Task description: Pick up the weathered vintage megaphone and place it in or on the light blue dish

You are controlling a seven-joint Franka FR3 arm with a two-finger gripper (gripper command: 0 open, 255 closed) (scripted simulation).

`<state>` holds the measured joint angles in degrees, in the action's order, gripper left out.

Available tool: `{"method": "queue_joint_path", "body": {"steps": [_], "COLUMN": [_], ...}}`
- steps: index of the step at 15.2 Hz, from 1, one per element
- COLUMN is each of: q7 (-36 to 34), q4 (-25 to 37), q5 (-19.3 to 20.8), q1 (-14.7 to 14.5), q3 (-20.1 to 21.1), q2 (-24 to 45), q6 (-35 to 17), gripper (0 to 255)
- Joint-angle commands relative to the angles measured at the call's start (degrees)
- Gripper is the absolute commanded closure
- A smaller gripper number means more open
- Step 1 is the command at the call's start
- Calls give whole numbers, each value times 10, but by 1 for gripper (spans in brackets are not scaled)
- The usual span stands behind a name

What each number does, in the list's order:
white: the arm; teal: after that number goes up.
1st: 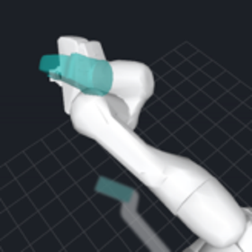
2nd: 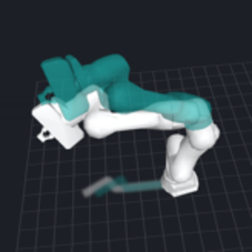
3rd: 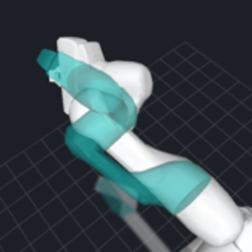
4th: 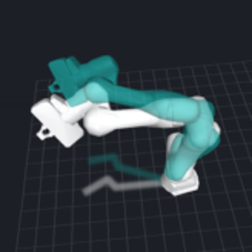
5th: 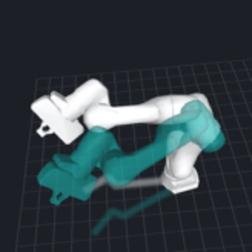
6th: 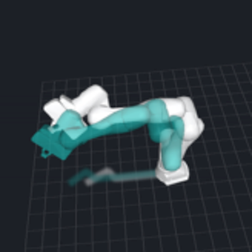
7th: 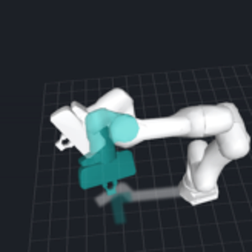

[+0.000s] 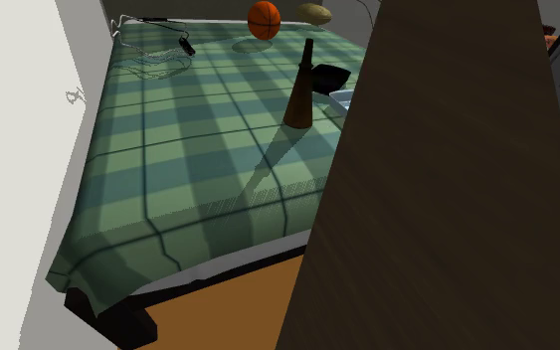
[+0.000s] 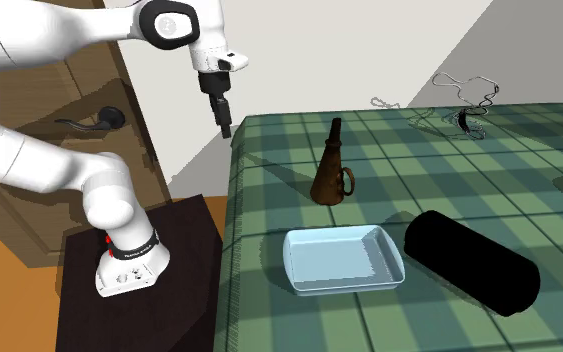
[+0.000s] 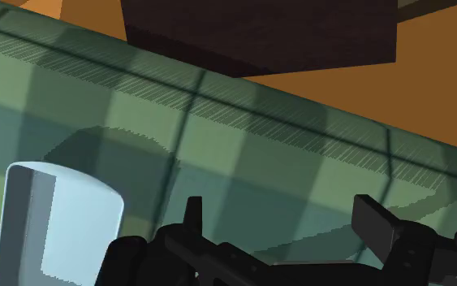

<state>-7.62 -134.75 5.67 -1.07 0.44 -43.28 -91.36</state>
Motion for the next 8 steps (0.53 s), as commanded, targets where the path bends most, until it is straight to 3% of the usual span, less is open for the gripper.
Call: {"method": "queue_joint_path", "body": {"steps": [1,8], "q7": [0,-3], "q4": [0,3], "q5": [0,31], "q1": [0,12], "q3": [0,-10], "q2": [0,97], "q6": [0,-156], "gripper": [0,0]}}
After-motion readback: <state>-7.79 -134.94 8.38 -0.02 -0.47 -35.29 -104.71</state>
